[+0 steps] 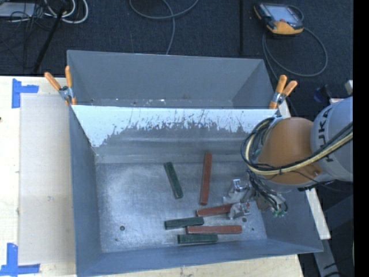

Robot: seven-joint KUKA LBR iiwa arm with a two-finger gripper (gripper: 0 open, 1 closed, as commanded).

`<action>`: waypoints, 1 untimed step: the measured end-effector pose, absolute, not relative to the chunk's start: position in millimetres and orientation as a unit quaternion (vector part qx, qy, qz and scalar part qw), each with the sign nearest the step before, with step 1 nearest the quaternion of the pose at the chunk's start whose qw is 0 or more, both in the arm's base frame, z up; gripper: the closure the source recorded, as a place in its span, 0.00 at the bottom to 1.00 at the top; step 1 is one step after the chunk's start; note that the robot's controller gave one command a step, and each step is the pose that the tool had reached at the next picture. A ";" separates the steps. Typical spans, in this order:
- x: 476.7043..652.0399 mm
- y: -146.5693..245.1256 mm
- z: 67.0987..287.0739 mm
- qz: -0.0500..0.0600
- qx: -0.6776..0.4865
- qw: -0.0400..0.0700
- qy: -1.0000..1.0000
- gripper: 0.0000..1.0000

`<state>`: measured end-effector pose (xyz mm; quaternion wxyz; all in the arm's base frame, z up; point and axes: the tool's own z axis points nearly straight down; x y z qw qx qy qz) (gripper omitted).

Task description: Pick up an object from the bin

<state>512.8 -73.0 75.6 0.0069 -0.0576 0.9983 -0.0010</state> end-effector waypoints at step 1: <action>504.3 -66.7 236.6 0.000 -0.038 0.003 0.999 1.00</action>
Offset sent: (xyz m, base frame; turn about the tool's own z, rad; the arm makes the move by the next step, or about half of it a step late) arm 0.0000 0.0000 0.0000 0.0000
